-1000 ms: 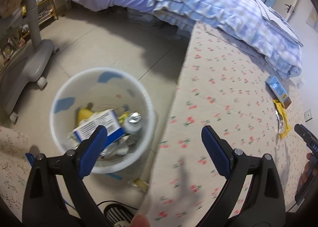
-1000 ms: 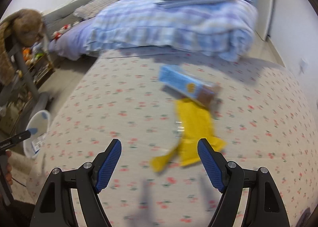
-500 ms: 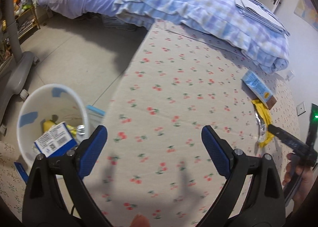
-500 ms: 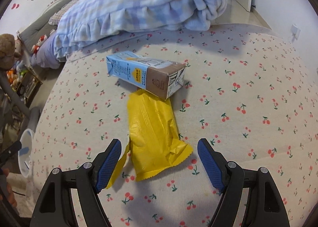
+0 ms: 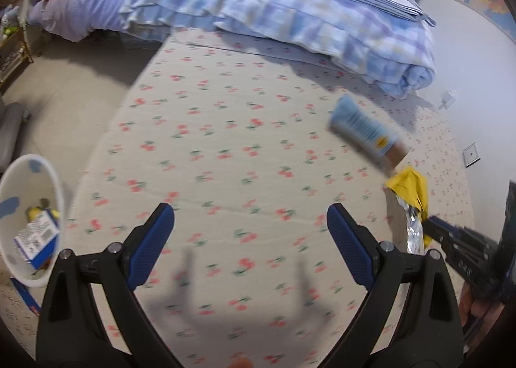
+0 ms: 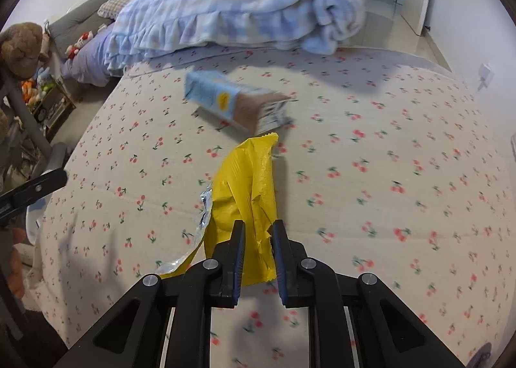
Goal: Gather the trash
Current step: 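Grasp the white-and-blue milk carton with the left tool while the right tool holds the wrapper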
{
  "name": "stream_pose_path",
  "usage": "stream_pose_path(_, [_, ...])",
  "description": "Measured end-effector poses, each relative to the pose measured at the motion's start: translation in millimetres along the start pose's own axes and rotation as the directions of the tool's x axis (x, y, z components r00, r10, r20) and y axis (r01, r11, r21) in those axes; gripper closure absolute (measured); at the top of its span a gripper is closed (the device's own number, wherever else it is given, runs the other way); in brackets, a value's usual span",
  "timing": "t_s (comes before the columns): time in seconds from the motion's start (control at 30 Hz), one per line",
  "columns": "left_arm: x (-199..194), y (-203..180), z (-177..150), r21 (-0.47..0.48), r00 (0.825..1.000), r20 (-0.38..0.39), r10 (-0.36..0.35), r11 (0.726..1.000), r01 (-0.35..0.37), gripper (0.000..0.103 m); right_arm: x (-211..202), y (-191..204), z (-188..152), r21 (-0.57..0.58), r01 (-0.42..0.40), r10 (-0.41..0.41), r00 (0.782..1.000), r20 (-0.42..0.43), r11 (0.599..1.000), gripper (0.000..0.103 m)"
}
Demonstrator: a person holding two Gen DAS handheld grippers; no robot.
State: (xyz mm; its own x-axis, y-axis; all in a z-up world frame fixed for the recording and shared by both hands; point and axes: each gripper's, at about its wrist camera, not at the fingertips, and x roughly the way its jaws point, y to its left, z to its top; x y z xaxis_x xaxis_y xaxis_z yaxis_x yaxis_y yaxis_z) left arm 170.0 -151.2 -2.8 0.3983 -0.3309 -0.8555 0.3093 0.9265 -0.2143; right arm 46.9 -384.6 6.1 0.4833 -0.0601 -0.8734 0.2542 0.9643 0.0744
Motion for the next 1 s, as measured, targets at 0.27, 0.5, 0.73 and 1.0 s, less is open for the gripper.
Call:
stream_pose_path(0.27, [39, -58, 21, -0.11, 0.995, -0.016, -0.1, 0.989, 0.097, 0.01, -18, -67, -6, 0.144, -0.002, -0.002, 0.999, 0.033, 0.99, 0.086])
stream_pose_path(0.5, [66, -120, 35, -0.166, 0.997, 0.021, -0.074, 0.983, 0.077, 0.01, -18, -114, -12, 0.249, -0.02, 0.011, 0.999, 0.035, 0.968, 0.086])
stream_pose_path(0.73, [102, -159, 41, -0.217, 0.999, 0.001, 0.049, 0.975, -0.047, 0.01, -13, -128, -18, 0.276, -0.027, 0.022, 1.0, 0.022, 0.961, 0.086])
stream_pose_path(1.0, [111, -158, 42, -0.196, 0.998, -0.016, 0.064, 0.978, -0.066, 0.028, -15, -126, -17, 0.284, -0.045, 0.038, 0.999, 0.028, 0.958, 0.086])
